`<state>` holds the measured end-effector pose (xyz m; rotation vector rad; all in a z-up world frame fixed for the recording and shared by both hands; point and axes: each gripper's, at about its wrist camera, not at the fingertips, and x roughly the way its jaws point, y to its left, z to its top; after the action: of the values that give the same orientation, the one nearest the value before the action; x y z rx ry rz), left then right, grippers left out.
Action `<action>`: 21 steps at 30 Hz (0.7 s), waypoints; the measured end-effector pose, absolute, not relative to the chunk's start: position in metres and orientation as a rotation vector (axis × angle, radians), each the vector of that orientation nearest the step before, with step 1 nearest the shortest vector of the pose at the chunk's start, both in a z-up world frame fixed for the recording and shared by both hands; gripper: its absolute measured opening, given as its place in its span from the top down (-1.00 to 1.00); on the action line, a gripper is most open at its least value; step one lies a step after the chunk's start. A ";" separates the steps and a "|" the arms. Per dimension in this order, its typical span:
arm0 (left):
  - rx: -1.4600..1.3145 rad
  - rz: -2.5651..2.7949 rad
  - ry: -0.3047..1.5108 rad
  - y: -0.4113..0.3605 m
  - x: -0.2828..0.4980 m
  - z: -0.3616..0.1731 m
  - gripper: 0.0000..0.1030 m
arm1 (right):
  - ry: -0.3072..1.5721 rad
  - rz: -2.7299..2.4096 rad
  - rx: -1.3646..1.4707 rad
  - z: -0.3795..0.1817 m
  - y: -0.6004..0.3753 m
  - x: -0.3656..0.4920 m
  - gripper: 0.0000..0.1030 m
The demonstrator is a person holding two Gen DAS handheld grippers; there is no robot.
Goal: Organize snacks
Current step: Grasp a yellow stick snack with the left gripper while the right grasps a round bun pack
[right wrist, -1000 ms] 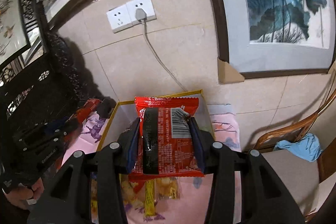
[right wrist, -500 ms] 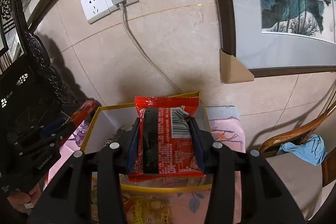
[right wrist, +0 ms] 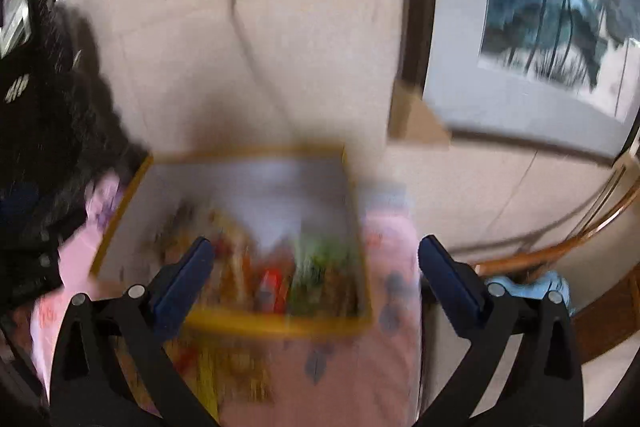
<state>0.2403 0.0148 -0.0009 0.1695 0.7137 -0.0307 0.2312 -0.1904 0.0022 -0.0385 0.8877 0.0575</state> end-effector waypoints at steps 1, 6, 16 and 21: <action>0.186 -0.035 0.741 0.019 0.225 -0.010 -0.96 | 0.916 0.059 -0.052 -0.012 -0.187 0.223 -0.97; 0.125 -0.064 0.863 0.039 0.156 -0.049 -0.96 | 1.145 0.102 0.058 -0.112 -0.174 0.205 -0.97; 0.134 -0.093 1.045 0.053 0.077 -0.107 -0.96 | 1.138 0.101 -0.013 -0.171 -0.149 0.218 -0.97; 0.267 -0.196 0.992 0.003 0.083 -0.108 -0.96 | 1.151 0.046 -0.065 -0.164 -0.160 0.201 -0.44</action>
<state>0.0832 0.0027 -0.1081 0.2669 0.9918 -0.1958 0.2011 -0.1597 -0.1639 -0.0646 1.1513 0.0463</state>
